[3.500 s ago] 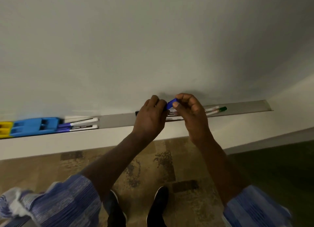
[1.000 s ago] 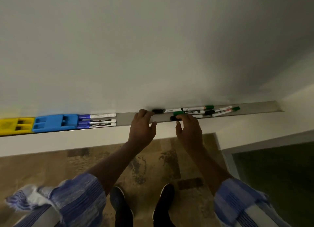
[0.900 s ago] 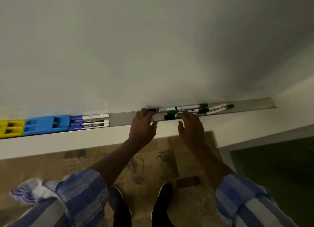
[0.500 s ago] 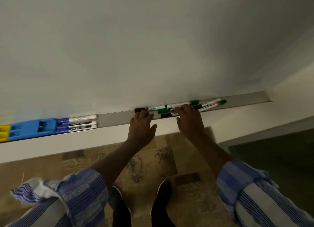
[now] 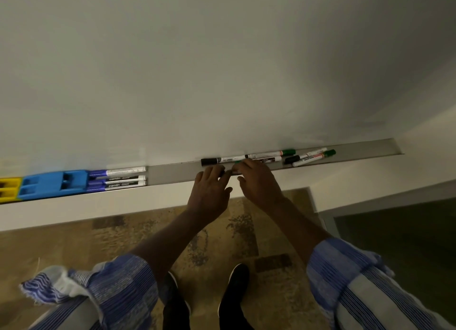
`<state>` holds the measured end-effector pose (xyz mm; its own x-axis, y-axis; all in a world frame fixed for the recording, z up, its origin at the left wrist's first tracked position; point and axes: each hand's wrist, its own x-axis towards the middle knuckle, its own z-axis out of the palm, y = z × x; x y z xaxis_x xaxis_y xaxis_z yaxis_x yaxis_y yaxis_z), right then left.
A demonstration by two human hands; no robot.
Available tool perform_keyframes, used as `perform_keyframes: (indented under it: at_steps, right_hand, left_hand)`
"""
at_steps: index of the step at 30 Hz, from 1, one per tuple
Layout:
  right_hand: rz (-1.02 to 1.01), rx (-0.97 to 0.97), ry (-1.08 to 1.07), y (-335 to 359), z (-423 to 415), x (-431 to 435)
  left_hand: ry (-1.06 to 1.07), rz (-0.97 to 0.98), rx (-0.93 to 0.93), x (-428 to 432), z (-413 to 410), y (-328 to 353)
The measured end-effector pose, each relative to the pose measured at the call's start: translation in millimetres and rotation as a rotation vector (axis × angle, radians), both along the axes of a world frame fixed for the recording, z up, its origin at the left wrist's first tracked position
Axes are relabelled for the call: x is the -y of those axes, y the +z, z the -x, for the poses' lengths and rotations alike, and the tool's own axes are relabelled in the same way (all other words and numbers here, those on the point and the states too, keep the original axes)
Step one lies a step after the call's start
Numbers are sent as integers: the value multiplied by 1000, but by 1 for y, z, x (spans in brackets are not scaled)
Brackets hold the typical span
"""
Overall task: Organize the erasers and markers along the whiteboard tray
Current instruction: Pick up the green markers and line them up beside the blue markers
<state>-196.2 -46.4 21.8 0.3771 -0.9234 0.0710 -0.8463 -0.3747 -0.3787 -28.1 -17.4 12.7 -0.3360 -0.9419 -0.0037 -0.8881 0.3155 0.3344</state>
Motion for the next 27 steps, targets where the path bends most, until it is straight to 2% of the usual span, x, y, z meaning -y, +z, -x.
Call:
perform_keyframes:
  at_steps: [6, 11, 27]
  right_hand:
    - [61, 78, -68, 5, -8, 1]
    - [126, -52, -225, 1, 21, 6]
    - [82, -199, -193, 1, 29, 13]
  left_hand:
    - [-14, 21, 82, -3, -28, -6]
    - [24, 60, 80, -8, -65, -11]
    - [157, 64, 158, -23, -133, -13]
